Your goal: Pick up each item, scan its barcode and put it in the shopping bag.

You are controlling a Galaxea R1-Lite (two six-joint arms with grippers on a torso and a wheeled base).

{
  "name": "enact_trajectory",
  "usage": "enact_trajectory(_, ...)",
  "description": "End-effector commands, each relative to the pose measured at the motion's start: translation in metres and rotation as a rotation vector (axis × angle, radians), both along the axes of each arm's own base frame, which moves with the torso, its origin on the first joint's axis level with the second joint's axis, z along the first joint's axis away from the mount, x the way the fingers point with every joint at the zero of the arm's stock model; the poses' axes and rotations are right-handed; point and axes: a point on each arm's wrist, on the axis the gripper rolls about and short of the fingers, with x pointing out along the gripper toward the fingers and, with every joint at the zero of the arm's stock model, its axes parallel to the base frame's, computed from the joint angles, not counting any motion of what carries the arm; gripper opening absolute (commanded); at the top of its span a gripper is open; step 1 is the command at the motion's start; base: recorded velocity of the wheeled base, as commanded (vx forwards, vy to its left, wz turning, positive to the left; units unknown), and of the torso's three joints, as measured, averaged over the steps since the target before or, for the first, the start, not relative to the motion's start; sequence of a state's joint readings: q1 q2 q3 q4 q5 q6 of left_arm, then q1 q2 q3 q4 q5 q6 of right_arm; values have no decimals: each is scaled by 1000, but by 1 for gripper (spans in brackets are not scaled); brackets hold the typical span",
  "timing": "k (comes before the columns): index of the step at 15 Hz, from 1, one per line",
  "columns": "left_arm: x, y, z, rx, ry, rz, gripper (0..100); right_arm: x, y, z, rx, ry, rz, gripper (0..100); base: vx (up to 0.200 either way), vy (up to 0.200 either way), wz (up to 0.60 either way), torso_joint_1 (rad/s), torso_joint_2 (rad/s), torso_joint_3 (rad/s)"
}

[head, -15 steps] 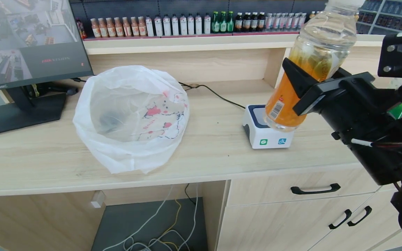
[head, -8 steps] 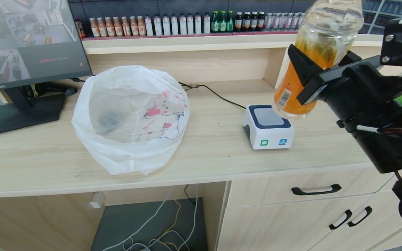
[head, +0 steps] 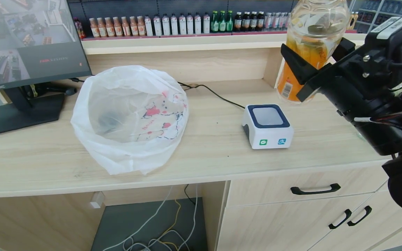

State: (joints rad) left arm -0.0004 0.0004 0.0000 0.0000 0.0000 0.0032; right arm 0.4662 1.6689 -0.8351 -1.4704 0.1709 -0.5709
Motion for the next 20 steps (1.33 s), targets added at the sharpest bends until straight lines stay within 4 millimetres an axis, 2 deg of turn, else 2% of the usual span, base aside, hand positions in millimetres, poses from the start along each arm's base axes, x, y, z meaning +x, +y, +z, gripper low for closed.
enact_trajectory(1, 0, 0, 0, 0, 0, -1, 100, 11, 0, -6, -83, -35, 7, 0, 0, 0, 0, 0, 0, 0)
enact_trajectory(5, 0, 0, 0, 0, 0, 0, 100, 24, -1, -8, -187, -110, 11, 0, 0, 0, 0, 0, 0, 0)
enact_trajectory(8, 0, 0, 0, 0, 0, 0, 100, 38, 5, 3, -318, -221, 93, 0, 0, 0, 0, 0, 0, 0)
enact_trajectory(11, 0, 0, 0, 0, 0, 0, 100, 47, -2, -7, -402, -246, 107, 0, 0, 0, 0, 0, 0, 0)
enact_trajectory(14, 0, 0, 0, 0, 0, -1, 100, 46, -3, -2, -435, -297, 142, 0, 0, 0, 0, 0, 0, 0)
enact_trajectory(20, 0, 0, 0, 0, 0, 0, 100, 56, 1, -27, -530, -327, 213, 0, 0, 0, 0, 0, 0, 0)
